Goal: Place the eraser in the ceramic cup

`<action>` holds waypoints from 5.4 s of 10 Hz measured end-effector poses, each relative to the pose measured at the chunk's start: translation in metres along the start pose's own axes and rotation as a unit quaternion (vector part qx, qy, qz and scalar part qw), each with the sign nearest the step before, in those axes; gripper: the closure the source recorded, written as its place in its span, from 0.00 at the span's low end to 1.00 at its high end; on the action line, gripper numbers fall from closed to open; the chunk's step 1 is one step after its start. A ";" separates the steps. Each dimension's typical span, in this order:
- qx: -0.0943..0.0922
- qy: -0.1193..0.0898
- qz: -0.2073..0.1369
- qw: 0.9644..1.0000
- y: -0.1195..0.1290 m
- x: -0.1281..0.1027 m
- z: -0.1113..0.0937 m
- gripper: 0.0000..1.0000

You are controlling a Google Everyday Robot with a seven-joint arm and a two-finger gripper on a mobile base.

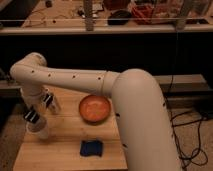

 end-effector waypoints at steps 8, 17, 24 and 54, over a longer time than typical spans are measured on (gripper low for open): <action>0.012 0.004 -0.014 1.000 -0.011 -0.019 -0.003 0.99; 0.029 0.011 -0.007 0.999 -0.005 -0.027 -0.005 0.91; 0.039 0.009 0.002 0.999 0.003 -0.032 0.000 0.95; 0.054 -0.028 -0.016 0.998 -0.009 -0.061 0.004 0.90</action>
